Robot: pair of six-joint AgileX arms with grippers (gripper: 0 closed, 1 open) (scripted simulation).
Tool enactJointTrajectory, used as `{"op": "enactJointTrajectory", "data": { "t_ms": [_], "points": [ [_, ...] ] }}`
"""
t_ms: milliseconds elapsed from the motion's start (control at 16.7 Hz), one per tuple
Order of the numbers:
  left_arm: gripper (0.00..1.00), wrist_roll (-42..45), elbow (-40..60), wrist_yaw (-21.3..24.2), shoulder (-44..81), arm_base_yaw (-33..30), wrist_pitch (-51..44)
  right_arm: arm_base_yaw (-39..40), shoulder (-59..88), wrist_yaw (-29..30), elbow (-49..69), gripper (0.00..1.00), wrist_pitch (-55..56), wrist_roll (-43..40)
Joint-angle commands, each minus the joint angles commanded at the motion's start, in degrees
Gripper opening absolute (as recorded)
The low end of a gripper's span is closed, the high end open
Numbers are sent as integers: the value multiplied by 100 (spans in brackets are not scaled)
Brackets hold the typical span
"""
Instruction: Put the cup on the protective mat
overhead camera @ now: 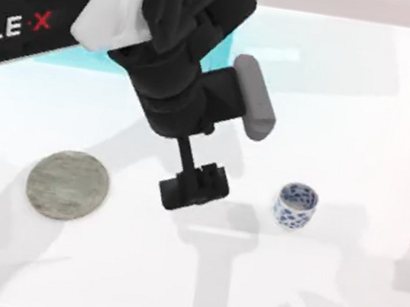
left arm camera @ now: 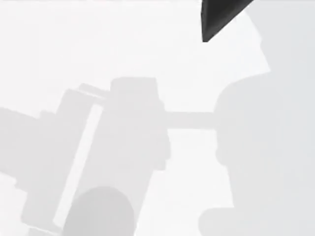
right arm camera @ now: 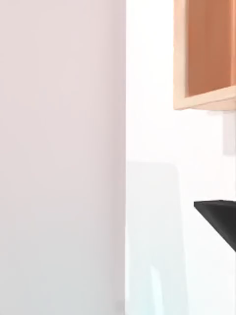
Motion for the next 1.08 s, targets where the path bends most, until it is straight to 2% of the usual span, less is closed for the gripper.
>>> {"op": "enactJointTrajectory", "data": {
  "t_ms": [240, 600, 840, 1080],
  "points": [
    [100, 507, 2228, 163, 1751, -439, -1186, 0, 0, 0, 0, 100, 0, 0],
    [100, 925, 4985, 211, 3430, -681, -2359, 0, 0, 0, 0, 100, 0, 0],
    [100, 1016, 6041, 184, 3913, -681, -2729, 0, 0, 0, 0, 100, 0, 0],
    [100, 1026, 6246, 176, 3979, -670, -2794, 0, 0, 0, 0, 100, 0, 0]
  ]
}}
